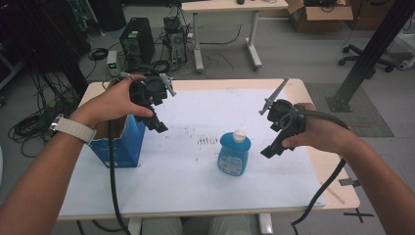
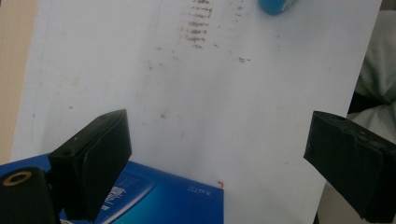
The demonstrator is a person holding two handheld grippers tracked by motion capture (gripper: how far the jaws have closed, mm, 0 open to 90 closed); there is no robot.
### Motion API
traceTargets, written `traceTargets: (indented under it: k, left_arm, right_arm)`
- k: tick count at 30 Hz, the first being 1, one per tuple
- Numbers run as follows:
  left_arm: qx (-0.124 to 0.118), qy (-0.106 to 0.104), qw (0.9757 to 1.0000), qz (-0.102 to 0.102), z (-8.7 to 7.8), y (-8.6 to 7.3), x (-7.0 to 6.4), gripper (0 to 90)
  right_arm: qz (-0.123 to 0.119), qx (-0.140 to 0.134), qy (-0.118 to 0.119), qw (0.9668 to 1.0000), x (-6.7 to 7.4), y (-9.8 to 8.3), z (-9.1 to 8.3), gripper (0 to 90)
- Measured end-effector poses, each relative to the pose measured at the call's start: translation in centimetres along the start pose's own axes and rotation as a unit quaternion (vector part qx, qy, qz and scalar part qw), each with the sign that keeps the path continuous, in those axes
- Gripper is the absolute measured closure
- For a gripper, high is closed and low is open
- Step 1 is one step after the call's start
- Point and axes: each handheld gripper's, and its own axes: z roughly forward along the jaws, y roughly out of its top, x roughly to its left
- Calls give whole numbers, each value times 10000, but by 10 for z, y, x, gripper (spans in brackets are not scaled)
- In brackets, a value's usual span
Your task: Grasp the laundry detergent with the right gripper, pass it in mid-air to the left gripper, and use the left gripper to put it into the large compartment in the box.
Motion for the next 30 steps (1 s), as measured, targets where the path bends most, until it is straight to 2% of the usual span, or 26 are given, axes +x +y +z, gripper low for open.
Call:
traceTargets:
  k: [13, 30]
  left_arm:
    - [-55, 16, 10000, -23, 0, -2, 0, 75]
    - [-52, 61, 10000, -9, 0, -2, -3, 74]
  right_arm:
    - [30, -92, -21, 10000, 7, -2, 15, 46]
    - [161, -284, -42, 9995, 8, -9, 30, 43]
